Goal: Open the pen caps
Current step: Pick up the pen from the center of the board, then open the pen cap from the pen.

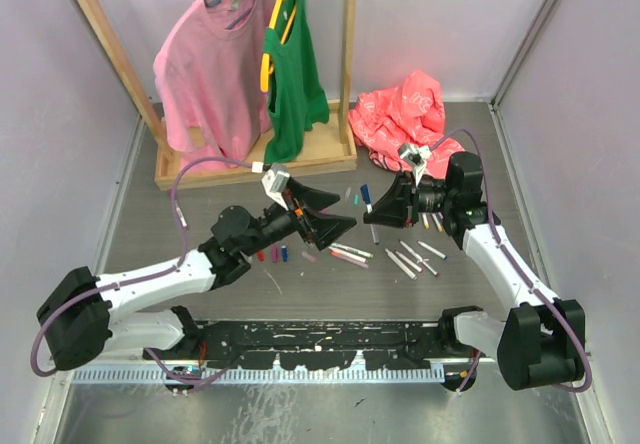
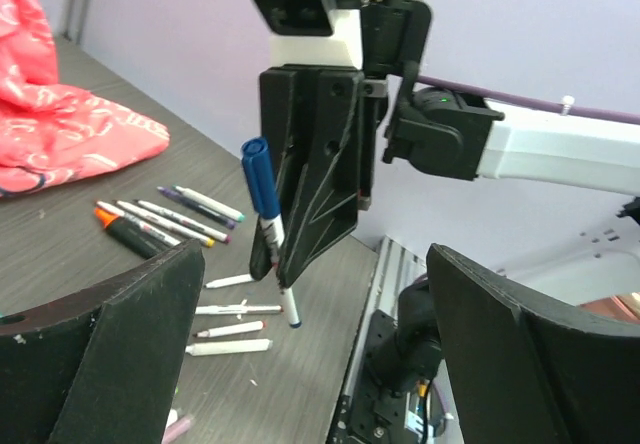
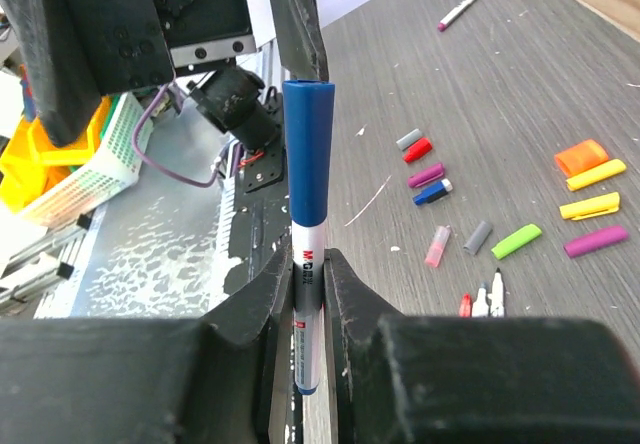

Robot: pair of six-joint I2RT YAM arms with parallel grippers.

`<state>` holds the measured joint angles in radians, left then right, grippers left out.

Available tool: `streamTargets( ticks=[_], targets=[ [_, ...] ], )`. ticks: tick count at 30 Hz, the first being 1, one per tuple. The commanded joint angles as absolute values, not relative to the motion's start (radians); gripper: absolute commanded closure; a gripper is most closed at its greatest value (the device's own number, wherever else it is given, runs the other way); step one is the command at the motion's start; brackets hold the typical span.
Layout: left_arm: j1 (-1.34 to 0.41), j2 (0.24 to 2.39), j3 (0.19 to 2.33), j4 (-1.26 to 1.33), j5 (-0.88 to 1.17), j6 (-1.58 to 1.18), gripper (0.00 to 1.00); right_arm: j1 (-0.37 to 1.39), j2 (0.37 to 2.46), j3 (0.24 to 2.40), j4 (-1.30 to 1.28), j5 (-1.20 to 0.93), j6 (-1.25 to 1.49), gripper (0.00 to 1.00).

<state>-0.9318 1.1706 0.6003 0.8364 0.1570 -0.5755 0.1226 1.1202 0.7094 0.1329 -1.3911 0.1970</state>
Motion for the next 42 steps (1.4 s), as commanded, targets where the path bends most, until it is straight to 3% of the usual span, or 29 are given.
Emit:
streamTargets(
  ticks=[1,4,8,18,32,40,42],
  targets=[
    [-0.900,1.186,0.708,0.768,0.314,-0.574,0.07,0.129,1.124,0.754,0.101,-1.479,0.132,0.99],
    [-0.883,1.241,0.757,0.780,0.344,-0.618,0.00,0.133,1.124,0.759,0.082,-1.490,0.113,0.99],
    [-0.865,1.335,0.807,0.812,0.386,-0.672,0.03,0.136,1.124,0.765,0.060,-1.506,0.090,0.99],
    [-0.858,1.459,0.862,0.949,0.462,-0.777,0.38,0.146,1.129,0.770,0.042,-1.507,0.078,0.99],
    [-0.858,1.466,0.859,0.974,0.447,-0.798,0.61,0.149,1.138,0.770,0.035,-1.502,0.070,0.99],
    [-0.856,1.464,0.864,0.967,0.448,-0.791,0.99,0.150,1.142,0.770,0.031,-1.495,0.065,0.99],
    [-0.855,1.455,0.864,0.969,0.441,-0.778,1.00,0.150,1.143,0.770,0.029,-1.494,0.062,0.99]
  ],
)
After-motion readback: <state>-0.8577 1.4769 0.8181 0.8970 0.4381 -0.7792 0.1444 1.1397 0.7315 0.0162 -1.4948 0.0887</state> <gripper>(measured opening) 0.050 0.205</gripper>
